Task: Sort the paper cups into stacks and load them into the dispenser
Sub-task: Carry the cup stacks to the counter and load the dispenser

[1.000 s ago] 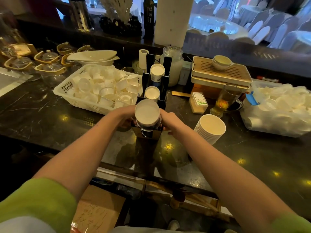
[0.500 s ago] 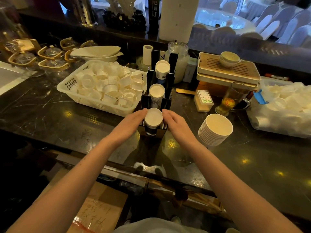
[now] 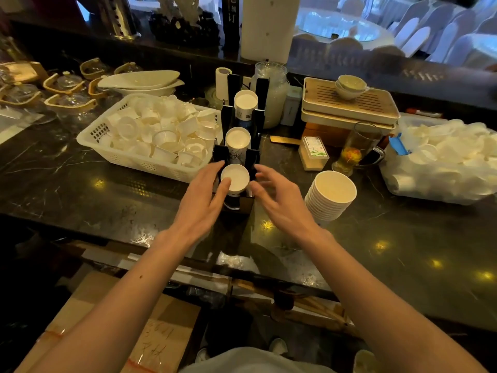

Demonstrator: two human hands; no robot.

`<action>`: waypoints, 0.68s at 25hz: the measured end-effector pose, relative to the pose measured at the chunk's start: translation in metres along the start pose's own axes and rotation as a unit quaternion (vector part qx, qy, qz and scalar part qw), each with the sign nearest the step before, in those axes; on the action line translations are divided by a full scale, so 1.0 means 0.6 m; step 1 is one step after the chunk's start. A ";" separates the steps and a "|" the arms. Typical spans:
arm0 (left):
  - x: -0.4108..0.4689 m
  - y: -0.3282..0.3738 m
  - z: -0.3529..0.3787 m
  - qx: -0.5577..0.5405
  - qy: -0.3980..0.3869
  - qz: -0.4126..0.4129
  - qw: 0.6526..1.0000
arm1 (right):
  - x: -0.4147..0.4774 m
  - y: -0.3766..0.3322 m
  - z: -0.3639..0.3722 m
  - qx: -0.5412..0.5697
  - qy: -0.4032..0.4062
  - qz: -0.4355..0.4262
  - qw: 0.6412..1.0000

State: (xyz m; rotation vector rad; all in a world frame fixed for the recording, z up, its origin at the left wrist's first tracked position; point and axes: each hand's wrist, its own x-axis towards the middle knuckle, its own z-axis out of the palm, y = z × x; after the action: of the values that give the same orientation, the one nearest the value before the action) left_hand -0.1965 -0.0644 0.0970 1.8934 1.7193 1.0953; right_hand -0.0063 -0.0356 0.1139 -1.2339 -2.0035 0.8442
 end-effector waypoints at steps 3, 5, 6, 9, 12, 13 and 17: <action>-0.013 0.091 0.016 -0.045 0.080 0.117 0.989 | -0.040 -0.002 -0.083 -0.004 0.099 -0.039 0.994; -0.018 0.141 0.046 -0.132 0.052 0.103 0.985 | -0.061 0.027 -0.142 -0.007 0.159 -0.026 0.987; -0.017 0.154 0.066 -0.170 0.034 0.074 0.982 | -0.069 0.045 -0.166 -0.006 0.176 -0.004 0.984; -0.003 0.160 0.140 -0.182 -0.043 0.008 0.982 | -0.095 0.108 -0.208 0.006 0.170 0.070 0.983; 0.006 0.152 0.201 -0.122 -0.146 0.010 0.982 | -0.114 0.162 -0.204 0.023 0.091 0.118 0.989; 0.007 0.150 0.219 -0.113 -0.163 0.012 0.980 | -0.118 0.178 -0.200 0.027 0.067 0.121 0.990; 0.008 0.145 0.266 -0.131 -0.163 -0.026 0.978 | -0.118 0.218 -0.184 0.114 -0.002 0.107 0.988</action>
State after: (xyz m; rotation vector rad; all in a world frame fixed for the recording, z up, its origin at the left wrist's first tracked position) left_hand -0.0204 -0.0398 0.0586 1.7404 1.3643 0.8838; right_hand 0.1721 -0.0324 0.0646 -1.3279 -1.7407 1.1453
